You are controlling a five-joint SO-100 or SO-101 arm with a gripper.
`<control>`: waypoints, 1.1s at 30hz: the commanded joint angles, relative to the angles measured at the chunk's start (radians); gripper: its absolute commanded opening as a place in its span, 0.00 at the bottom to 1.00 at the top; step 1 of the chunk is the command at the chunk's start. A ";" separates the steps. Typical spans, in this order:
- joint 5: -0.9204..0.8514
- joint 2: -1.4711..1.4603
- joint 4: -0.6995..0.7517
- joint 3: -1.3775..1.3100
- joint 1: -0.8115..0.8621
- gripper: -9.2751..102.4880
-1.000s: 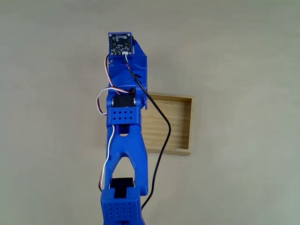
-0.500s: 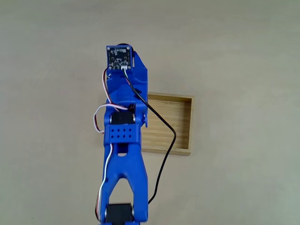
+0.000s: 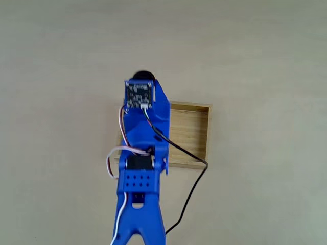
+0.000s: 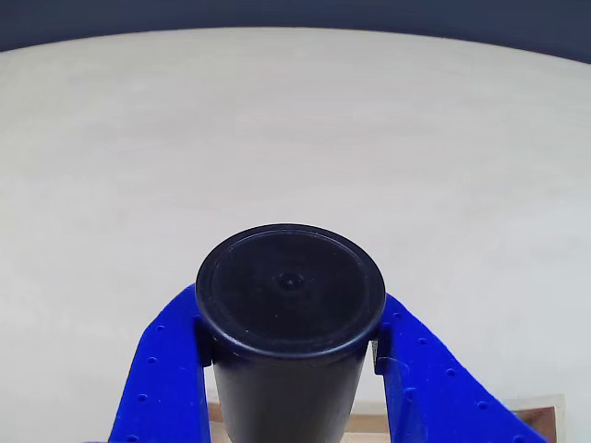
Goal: Place the black cylinder in the wooden box then return to rest.
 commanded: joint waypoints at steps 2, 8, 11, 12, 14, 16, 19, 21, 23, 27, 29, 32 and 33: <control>0.032 -0.242 -0.072 0.120 0.025 0.25; 0.035 -0.319 -0.118 0.270 0.052 0.25; 0.035 -0.334 -0.153 0.331 0.066 0.25; 0.035 -0.334 -0.158 0.345 0.069 0.25; 0.038 -0.328 -0.201 0.377 0.077 0.25; 0.043 -0.313 -0.233 0.394 0.083 0.25; 0.043 -0.279 -0.264 0.399 0.092 0.25; 0.043 -0.253 -0.291 0.399 0.095 0.25; 0.044 -0.224 -0.319 0.400 0.100 0.25; 0.046 -0.161 -0.376 0.399 0.107 0.25; 0.046 -0.132 -0.400 0.399 0.110 0.25; 0.046 -0.089 -0.437 0.399 0.112 0.25; 0.046 -0.078 -0.445 0.399 0.112 0.25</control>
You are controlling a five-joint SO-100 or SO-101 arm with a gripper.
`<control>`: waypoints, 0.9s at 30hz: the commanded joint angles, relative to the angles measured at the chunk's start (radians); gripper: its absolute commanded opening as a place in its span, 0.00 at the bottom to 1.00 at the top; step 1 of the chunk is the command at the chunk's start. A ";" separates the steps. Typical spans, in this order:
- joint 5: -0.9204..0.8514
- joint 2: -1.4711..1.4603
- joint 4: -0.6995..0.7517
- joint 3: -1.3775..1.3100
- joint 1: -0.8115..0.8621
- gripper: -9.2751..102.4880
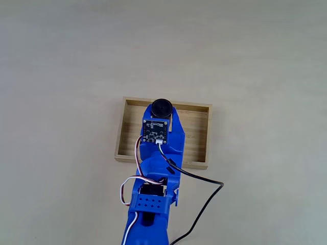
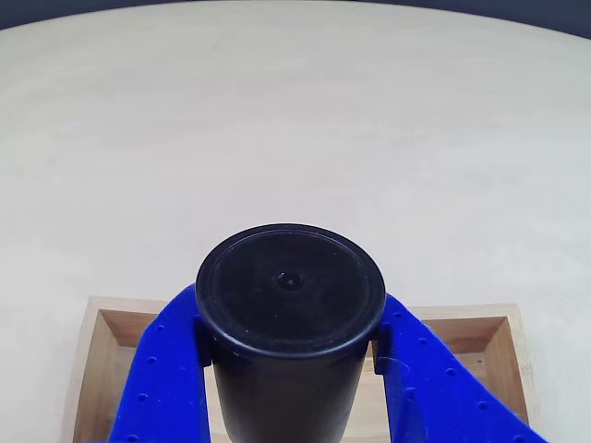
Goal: Place the black cylinder in the wooden box then return to rest.
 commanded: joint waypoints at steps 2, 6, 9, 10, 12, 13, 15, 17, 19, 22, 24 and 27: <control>0.008 0.023 -0.086 -0.021 0.018 0.25; 0.009 0.063 -0.127 -0.021 0.014 0.25; 0.009 0.069 -0.135 -0.015 0.005 0.25; 0.009 0.071 -0.135 -0.012 0.002 0.25; 0.009 0.081 -0.140 -0.008 -0.002 0.25; 0.009 0.089 -0.143 -0.008 -0.003 0.25; 0.009 0.106 -0.150 -0.008 -0.003 0.25; 0.009 0.120 -0.161 -0.008 -0.005 0.25; 0.012 0.133 -0.181 -0.005 -0.008 0.25; 0.014 0.150 -0.189 -0.005 -0.009 0.25; 0.015 0.166 -0.196 -0.005 -0.009 0.25; 0.017 0.190 -0.213 -0.005 -0.014 0.25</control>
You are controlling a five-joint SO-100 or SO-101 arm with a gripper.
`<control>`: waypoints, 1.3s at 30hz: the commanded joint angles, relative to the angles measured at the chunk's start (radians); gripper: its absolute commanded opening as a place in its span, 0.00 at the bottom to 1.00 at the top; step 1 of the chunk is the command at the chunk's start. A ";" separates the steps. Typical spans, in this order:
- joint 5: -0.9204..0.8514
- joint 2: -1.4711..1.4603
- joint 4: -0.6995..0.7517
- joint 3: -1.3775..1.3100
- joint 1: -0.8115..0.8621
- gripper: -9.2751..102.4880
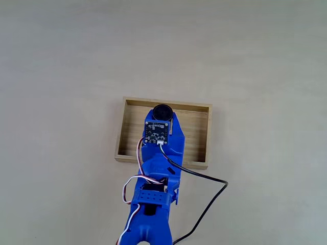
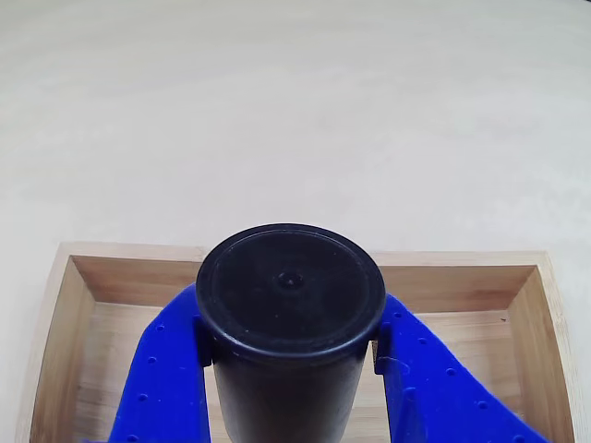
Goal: Place the black cylinder in the wooden box then return to rest.
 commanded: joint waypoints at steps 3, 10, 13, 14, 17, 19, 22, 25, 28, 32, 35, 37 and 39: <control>0.018 0.017 -0.075 -0.009 -0.017 0.25; 0.037 0.067 -0.132 -0.011 -0.020 0.25; 0.038 0.084 -0.141 -0.012 -0.020 0.25; 0.040 0.089 -0.144 -0.012 -0.020 0.25; 0.040 0.103 -0.153 -0.012 -0.021 0.25; 0.041 0.112 -0.158 -0.012 -0.021 0.25; 0.043 0.129 -0.166 -0.021 -0.021 0.25; 0.044 0.141 -0.167 -0.034 -0.023 0.25; 0.044 0.153 -0.167 -0.044 -0.023 0.25; 0.048 0.161 -0.167 -0.052 -0.020 0.25; 0.048 0.172 -0.167 -0.066 -0.018 0.25; 0.048 0.181 -0.167 -0.080 -0.018 0.25; 0.048 0.187 -0.167 -0.092 -0.018 0.25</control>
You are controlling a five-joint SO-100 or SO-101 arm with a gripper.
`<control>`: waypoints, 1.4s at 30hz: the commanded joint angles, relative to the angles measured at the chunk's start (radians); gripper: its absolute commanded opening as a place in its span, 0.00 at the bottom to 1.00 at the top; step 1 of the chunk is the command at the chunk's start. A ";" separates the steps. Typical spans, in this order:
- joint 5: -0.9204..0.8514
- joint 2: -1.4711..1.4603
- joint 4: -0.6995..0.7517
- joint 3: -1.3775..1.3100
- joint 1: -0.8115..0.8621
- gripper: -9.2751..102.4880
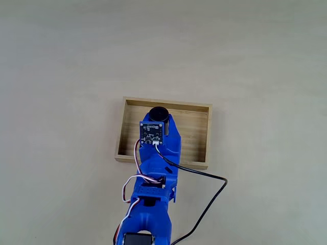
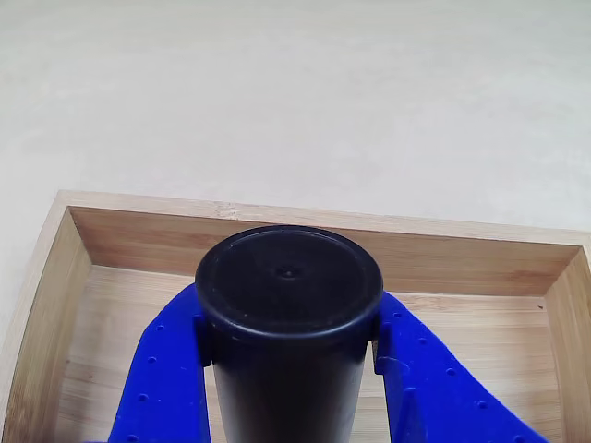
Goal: Place the black cylinder in the wooden box then return to rest.
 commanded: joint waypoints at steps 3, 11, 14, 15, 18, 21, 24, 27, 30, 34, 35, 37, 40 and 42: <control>0.006 -0.002 -0.021 -0.084 0.006 0.25; 0.003 -0.003 -0.021 -0.106 0.005 0.26; 0.002 -0.005 -0.021 -0.112 0.005 0.26; -0.002 -0.005 -0.021 -0.117 0.003 0.26; -0.008 -0.006 -0.021 -0.127 0.003 0.26; -0.011 0.000 -0.021 -0.144 0.003 0.26; -0.003 0.014 -0.021 -0.153 0.003 0.26; 0.005 0.029 -0.021 -0.150 0.003 0.26; 0.009 0.043 -0.021 -0.150 0.003 0.26; 0.011 0.026 -0.021 -0.124 0.003 0.26; 0.012 0.017 -0.021 -0.117 0.003 0.26; 0.018 0.008 -0.021 -0.104 0.003 0.26; 0.029 0.000 -0.021 -0.094 0.003 0.28; 0.031 -0.011 -0.021 -0.077 0.003 0.28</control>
